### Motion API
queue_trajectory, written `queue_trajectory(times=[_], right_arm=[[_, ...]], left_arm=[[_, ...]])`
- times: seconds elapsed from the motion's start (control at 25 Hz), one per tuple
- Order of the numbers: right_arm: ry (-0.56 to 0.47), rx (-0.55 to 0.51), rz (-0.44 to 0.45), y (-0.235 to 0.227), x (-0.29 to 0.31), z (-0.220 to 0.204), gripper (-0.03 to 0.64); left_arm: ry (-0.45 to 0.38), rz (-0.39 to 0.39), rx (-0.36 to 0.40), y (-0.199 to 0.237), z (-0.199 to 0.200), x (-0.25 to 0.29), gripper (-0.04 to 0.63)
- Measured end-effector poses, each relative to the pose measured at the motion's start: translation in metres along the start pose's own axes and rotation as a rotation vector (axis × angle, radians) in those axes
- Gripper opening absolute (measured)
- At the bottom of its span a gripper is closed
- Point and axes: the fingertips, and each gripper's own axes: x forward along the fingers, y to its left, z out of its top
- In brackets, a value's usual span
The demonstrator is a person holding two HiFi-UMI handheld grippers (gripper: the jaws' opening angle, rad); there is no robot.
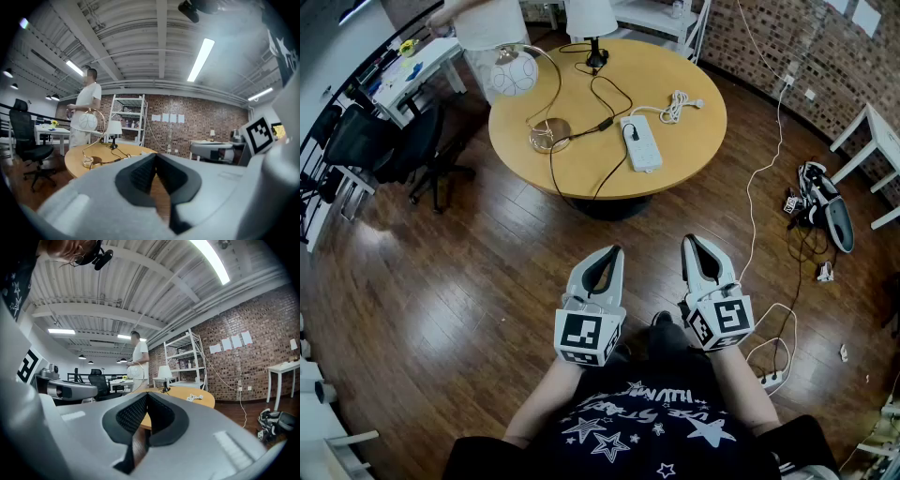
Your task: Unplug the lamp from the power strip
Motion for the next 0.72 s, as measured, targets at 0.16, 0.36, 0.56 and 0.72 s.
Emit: queue_trajectory(times=[0.16,0.36,0.56,0.72], right_arm=[[-0.011,-0.012,-0.023,-0.028,0.02,0.0,0.009],[-0.008,0.004,0.006,-0.065,0.058,-0.005,0.009],[-0.031,-0.02,0.093,-0.099,0.107,-0.002,0.009],[-0.025,-0.009,0.157,-0.127,0.142,0.0,0.009]], left_arm=[[0.007,0.002,0.0,0.006,-0.003,0.029,0.002],[0.017,0.035,-0.006,0.014,-0.009,0.079,0.002],[0.01,0.102,-0.038,0.023,-0.011,0.129,0.002],[0.046,0.141,-0.045,0.03,-0.018,0.172,0.002]])
